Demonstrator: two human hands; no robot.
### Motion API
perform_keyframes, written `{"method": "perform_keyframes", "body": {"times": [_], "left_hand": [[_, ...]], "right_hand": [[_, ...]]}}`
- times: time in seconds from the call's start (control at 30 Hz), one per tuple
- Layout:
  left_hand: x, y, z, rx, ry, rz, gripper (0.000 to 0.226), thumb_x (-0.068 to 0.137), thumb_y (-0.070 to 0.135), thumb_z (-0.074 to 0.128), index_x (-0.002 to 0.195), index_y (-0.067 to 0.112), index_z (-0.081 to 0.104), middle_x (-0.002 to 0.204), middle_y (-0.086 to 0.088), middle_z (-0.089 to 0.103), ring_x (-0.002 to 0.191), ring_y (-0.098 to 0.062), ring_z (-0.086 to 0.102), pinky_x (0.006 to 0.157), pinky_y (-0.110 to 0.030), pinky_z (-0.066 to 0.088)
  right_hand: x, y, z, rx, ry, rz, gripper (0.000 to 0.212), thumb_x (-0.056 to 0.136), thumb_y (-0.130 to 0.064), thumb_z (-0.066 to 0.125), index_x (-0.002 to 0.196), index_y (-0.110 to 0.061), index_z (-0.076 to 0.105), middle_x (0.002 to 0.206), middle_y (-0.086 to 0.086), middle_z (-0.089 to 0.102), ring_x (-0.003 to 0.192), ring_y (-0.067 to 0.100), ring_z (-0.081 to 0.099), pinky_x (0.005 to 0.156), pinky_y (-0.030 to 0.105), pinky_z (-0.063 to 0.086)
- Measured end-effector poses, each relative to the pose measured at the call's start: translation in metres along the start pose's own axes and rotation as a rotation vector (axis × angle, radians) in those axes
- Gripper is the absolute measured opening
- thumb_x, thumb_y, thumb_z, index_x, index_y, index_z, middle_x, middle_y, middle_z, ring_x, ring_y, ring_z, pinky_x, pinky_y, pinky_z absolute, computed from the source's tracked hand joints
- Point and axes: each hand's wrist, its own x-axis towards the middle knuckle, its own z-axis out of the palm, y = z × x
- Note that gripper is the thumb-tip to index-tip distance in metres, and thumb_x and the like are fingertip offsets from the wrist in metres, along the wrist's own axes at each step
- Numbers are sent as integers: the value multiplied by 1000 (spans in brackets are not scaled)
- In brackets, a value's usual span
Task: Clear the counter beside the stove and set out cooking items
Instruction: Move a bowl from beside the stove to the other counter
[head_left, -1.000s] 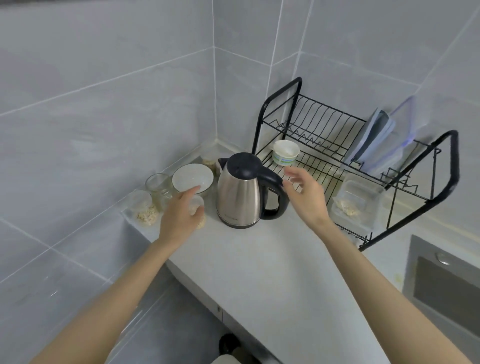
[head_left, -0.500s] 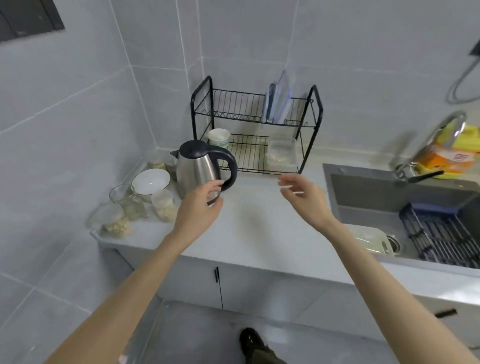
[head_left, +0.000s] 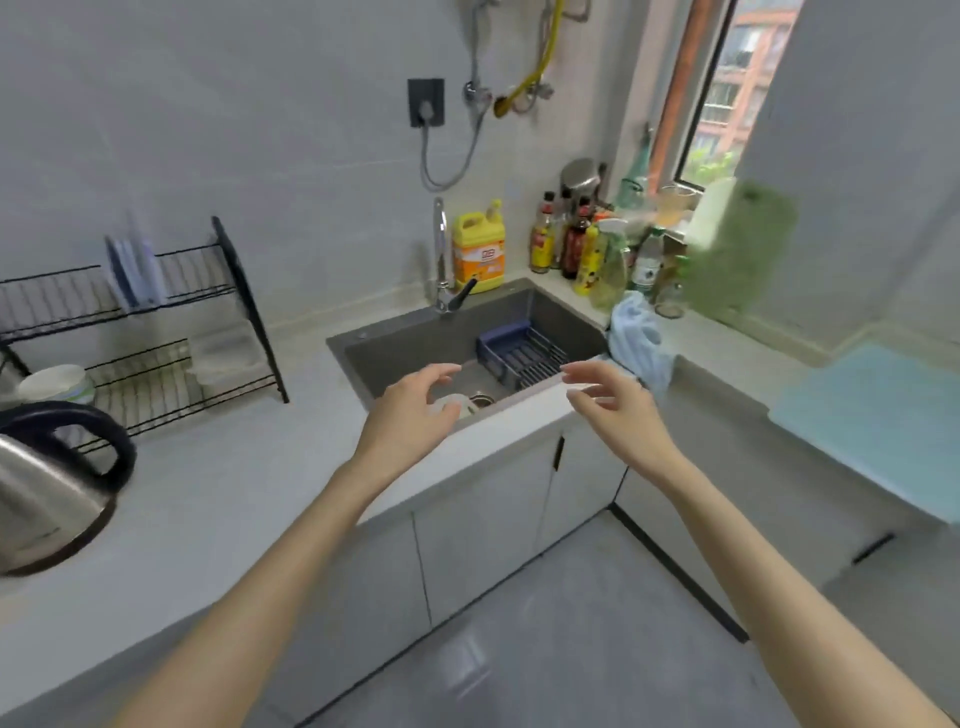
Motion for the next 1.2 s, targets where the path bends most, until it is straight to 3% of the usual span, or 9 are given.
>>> {"method": "perform_keyframes", "body": {"times": [0.23,0.5,0.77,0.93,1.1,1.2], "left_hand": [[5,162,152,-74,-196,210,43,90,29,59,132,31,52,128,9,60,107,-13,59,92,-33,49],[-22,341,309,-189,-416,436,44,92,29,58,135,27,49,129,5,59,108,-14,59,88,-25,44],[-54,498,438,-241,-628,659,41,93,32,56,134,30,50,126,10,60,104,-11,59,88,-27,46],[-74,594,520,-264,-771,794,42,93,30,55,134,29,50,128,7,60,105,-13,60,94,-33,48],[-91,694,602,-307,-871,925,40,91,29,57,132,28,53,125,8,62,103,-13,61,95,-32,46],[-100,753,644,-313,-926,1000,41,91,29,57,132,29,53,124,8,62,102,-12,62,96,-34,47]], "right_hand": [[-95,83,-186,-126,250,149,25,92,-16,58,114,-27,62,108,-14,64,98,5,60,89,29,50],[-211,150,-373,-183,513,308,26,93,-15,56,116,-27,61,114,-13,64,100,8,60,87,26,48],[-322,192,-506,-270,812,489,28,92,-14,58,118,-23,62,112,-12,63,97,6,60,87,25,47],[-376,225,-579,-315,956,604,27,92,-18,59,118,-26,61,115,-16,61,97,1,58,80,16,43],[-420,257,-659,-350,1082,671,26,91,-17,58,111,-33,60,114,-15,62,99,6,58,85,23,46],[-440,270,-705,-376,1142,717,26,92,-18,58,113,-34,59,115,-15,60,101,7,58,79,16,45]]}}
